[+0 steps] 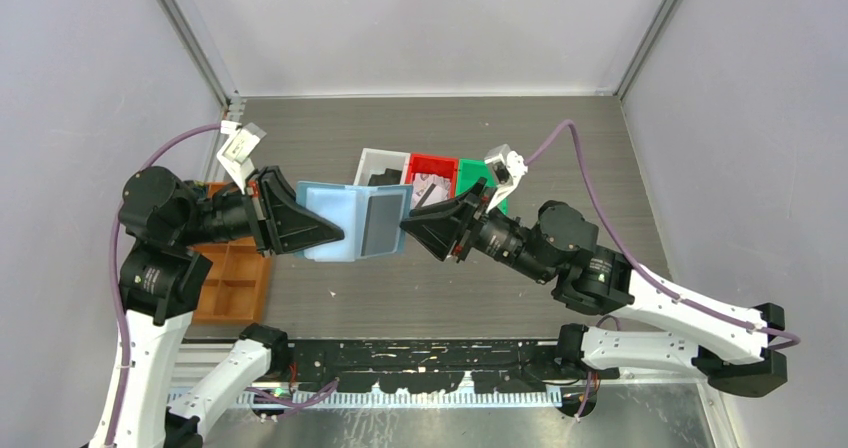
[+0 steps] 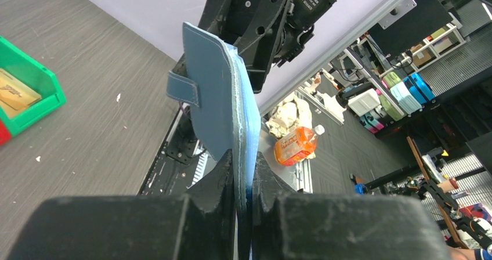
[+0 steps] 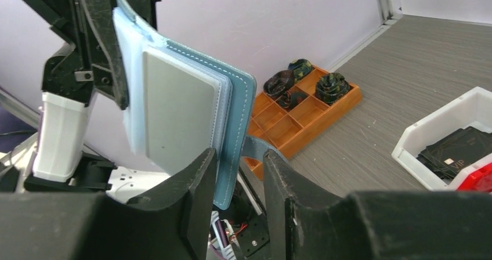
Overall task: Take the credit cards out of the card holder
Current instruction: Remove the credit card from the card holder.
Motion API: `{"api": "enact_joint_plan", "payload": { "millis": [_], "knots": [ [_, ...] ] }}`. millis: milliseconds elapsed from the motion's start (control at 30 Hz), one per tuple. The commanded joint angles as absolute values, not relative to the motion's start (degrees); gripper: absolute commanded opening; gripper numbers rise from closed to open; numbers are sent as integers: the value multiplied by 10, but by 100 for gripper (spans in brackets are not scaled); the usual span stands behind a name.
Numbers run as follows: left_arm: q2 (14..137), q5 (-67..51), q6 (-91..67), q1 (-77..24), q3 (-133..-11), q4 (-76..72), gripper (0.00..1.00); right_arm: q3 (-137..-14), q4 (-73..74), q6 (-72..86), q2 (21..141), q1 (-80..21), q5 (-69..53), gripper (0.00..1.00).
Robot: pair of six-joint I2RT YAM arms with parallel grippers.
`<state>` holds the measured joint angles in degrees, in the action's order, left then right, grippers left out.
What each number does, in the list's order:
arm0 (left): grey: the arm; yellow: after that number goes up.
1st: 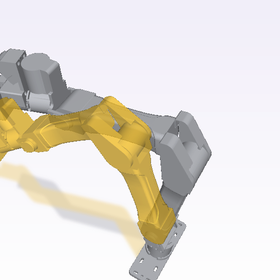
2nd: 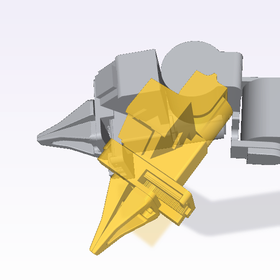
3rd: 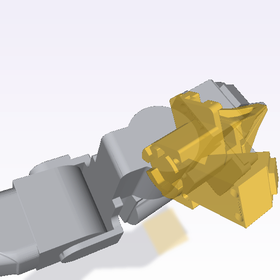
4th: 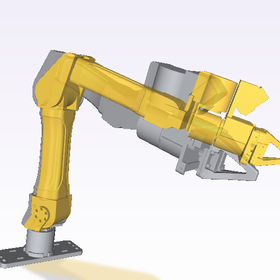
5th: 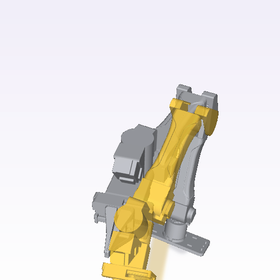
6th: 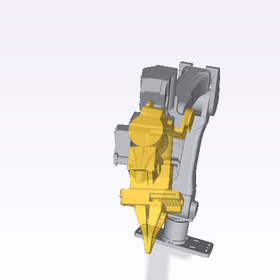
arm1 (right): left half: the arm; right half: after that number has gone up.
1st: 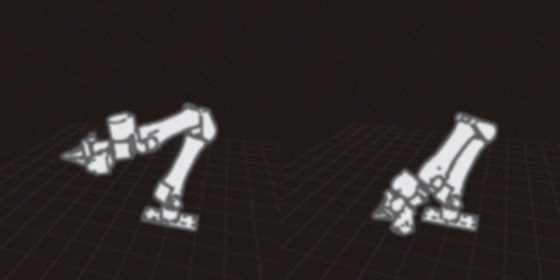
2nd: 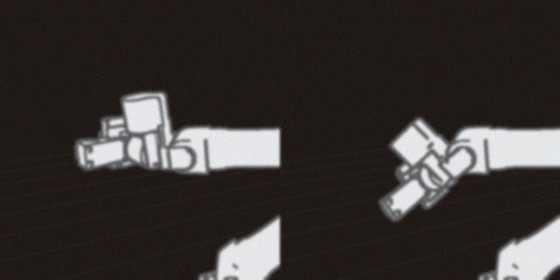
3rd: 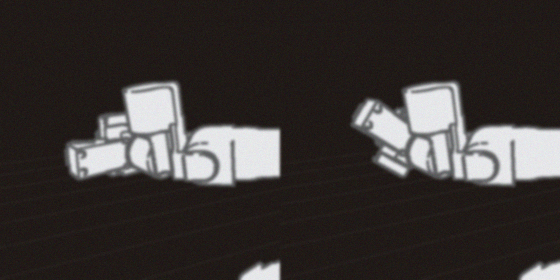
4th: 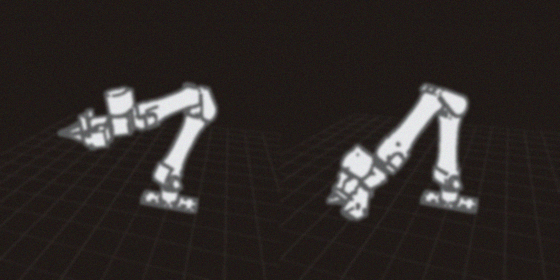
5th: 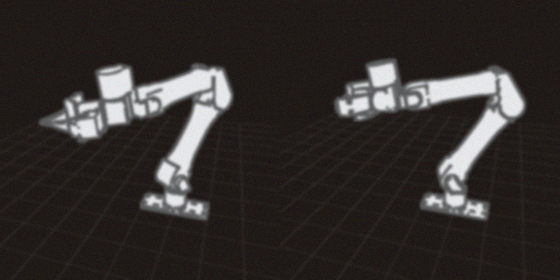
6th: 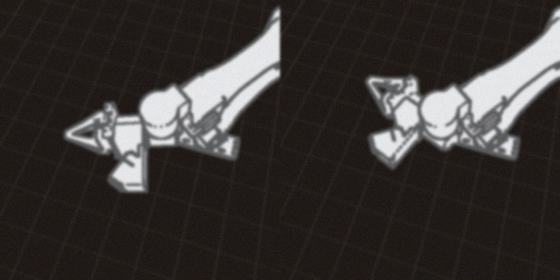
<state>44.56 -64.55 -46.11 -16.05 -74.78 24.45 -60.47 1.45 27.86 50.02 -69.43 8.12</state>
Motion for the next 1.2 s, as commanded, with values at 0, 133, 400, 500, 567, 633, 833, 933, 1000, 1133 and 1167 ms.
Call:
{"api": "enact_joint_plan", "payload": {
  "millis": [0, 133, 400, 500, 567, 633, 833, 933, 1000, 1133, 1167],
  "knots": [
    [446, -654, -465, -161, -775, 217, 0, -645, 19, 263, 523, -698, 105, 43],
    [444, -655, -468, -161, -778, 216, 0, -643, 3, 265, 530, -698, 93, 47],
    [442, -656, -470, -161, -774, 212, 0, -625, -25, 267, 520, -697, 95, 52],
    [444, -655, -473, -161, -773, 208, 0, -624, -26, 263, 526, -697, 102, 52],
    [445, -655, -475, -161, -775, 208, 0, -625, -27, 258, 533, -698, 104, 52],
    [445, -655, -476, -161, -778, 209, 0, -623, -31, 255, 536, -697, 106, 52],
    [444, -655, -475, -161, -781, 213, 0, -614, -38, 251, 546, -694, 116, 51],
    [444, -655, -475, -161, -781, 214, 0, -608, -46, 253, 545, -691, 113, 51],
    [444, -654, -475, -161, -781, 213, 0, -605, -45, 253, 546, -689, 118, 51],
    [443, -653, -475, -161, -780, 213, 0, -605, -54, 261, 547, -686, 107, 52],
    [443, -653, -475, -161, -780, 213, 0, -606, -57, 263, 548, -686, 96, 52]
  ]
}}
